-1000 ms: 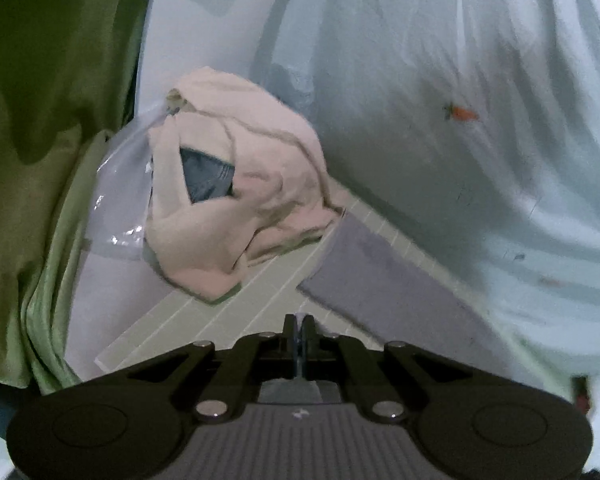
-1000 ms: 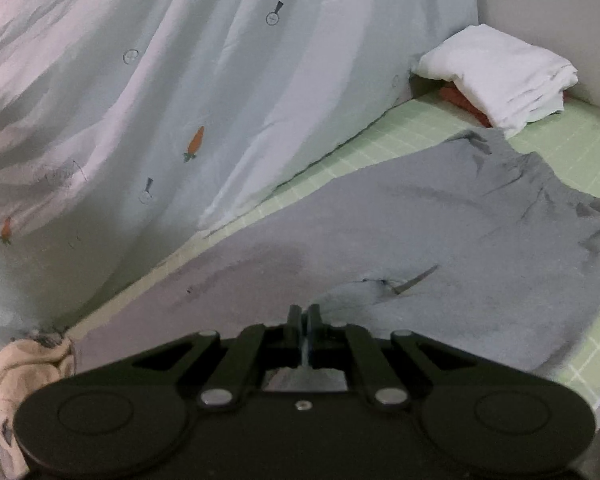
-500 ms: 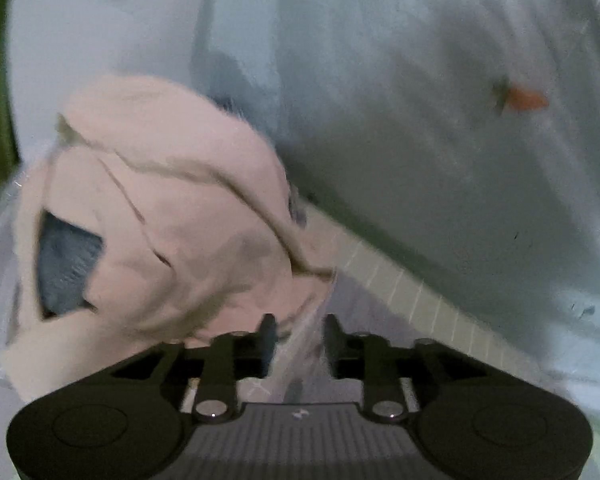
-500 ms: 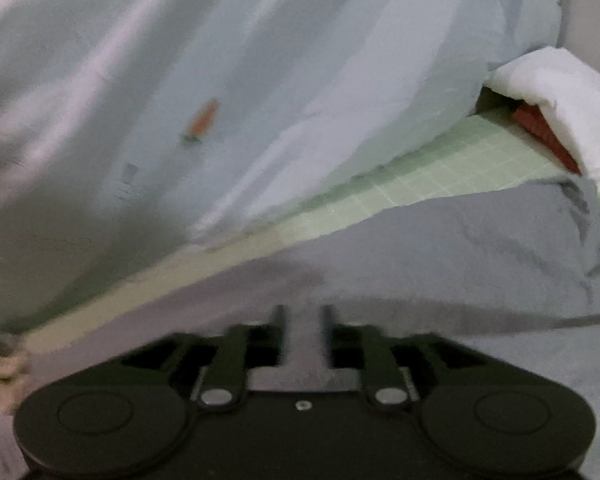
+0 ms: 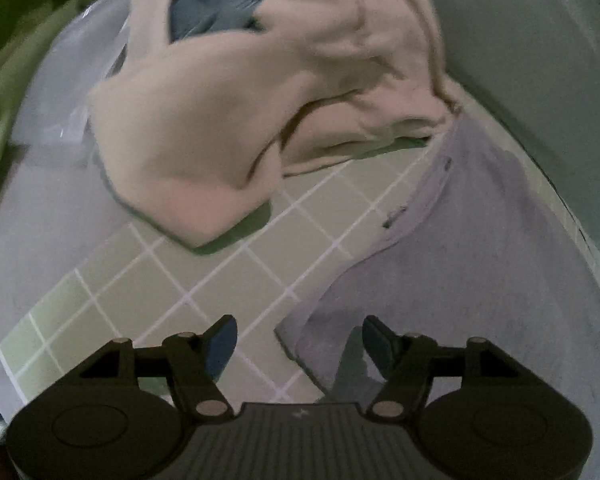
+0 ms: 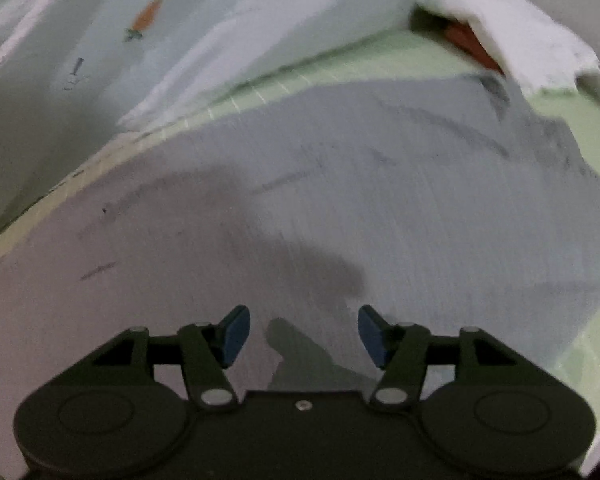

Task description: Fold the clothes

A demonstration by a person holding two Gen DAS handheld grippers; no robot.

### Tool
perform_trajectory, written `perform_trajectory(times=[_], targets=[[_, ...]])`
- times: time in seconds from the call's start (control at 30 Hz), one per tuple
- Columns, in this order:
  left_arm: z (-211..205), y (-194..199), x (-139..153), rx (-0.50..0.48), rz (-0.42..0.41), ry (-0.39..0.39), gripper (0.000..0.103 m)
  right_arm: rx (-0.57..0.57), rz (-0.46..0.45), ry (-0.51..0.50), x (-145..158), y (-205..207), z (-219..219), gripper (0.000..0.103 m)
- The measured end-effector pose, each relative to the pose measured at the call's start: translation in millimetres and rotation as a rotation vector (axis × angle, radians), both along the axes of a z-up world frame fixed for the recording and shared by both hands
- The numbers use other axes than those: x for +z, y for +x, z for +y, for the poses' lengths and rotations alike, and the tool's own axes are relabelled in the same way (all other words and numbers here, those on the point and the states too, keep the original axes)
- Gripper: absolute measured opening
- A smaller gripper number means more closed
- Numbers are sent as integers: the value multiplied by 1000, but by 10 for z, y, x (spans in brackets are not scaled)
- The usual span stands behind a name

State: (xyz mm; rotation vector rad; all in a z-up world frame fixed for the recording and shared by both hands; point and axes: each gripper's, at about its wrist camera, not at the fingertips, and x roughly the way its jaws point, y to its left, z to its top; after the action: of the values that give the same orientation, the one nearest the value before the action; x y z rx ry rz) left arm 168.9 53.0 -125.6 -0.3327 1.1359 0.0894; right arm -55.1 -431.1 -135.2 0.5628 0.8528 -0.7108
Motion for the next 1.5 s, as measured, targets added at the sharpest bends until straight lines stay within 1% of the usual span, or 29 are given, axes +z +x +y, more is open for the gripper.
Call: perform_trajectory(times=[0.1, 0.17, 0.23, 0.27, 0.3, 0.33, 0.37, 0.4, 0.5, 0.6, 0.7, 0.9, 0.97, 1.17, 1.23, 1.27, 1.3, 1.33, 1.37, 1.4, 1.43, 1.5], targets=[[-99, 20, -1, -36, -17, 27, 71, 26, -5, -12, 19, -17, 66, 61], [-173, 37, 13, -64, -27, 44, 65, 40, -13, -26, 48, -48, 111, 61], [-248, 35, 27, -92, -35, 68, 40, 51, -20, -42, 71, -81, 156, 61], [-280, 23, 31, -99, -37, 84, 34, 53, -22, -45, 74, -80, 167, 61], [-307, 11, 33, -106, -39, 95, 26, 56, -24, -45, 78, -86, 182, 61], [-316, 5, 25, -114, -48, 84, 13, 58, -26, -44, 83, -96, 200, 61], [-322, -2, 18, -120, -56, 74, 9, 63, -29, -43, 82, -98, 214, 61], [-315, -16, 17, -115, -62, 65, 6, 67, -31, -42, 78, -99, 228, 61], [-249, -110, 63, -90, -96, 78, 5, 84, -44, -42, 122, -122, 264, 61], [-92, -273, 129, -46, -110, 68, 5, 104, -52, -48, 165, -164, 317, 61], [81, -469, 158, -1, -101, 42, 5, 119, -52, -47, 184, -215, 378, 61], [355, -917, 174, 66, -71, 63, 6, 119, -51, -26, 184, -337, 419, 61], [462, -1049, 172, 95, -59, 59, 6, 117, -52, -18, 171, -378, 420, 61], [658, -1258, 114, 171, -30, 49, 6, 125, -43, -3, 140, -495, 405, 61], [631, -1279, 99, 177, -16, 57, 12, 124, -46, -4, 151, -539, 366, 61], [591, -1283, 109, 171, -18, 69, 13, 124, -48, -5, 151, -566, 351, 61], [539, -1287, 132, 164, -22, 93, 25, 123, -50, -4, 151, -587, 336, 62], [487, -1298, 162, 155, -32, 115, 39, 124, -53, -5, 152, -607, 312, 63], [428, -1304, 198, 147, -48, 132, 45, 121, -57, -5, 153, -631, 280, 64], [370, -1311, 235, 139, -66, 146, 54, 117, -63, -5, 154, -655, 246, 66], [315, -1321, 272, 129, -85, 155, 60, 114, -68, -6, 155, -680, 212, 68], [188, -1330, 339, 106, -112, 169, 68, 96, -75, -6, 153, -755, 78, 70]])
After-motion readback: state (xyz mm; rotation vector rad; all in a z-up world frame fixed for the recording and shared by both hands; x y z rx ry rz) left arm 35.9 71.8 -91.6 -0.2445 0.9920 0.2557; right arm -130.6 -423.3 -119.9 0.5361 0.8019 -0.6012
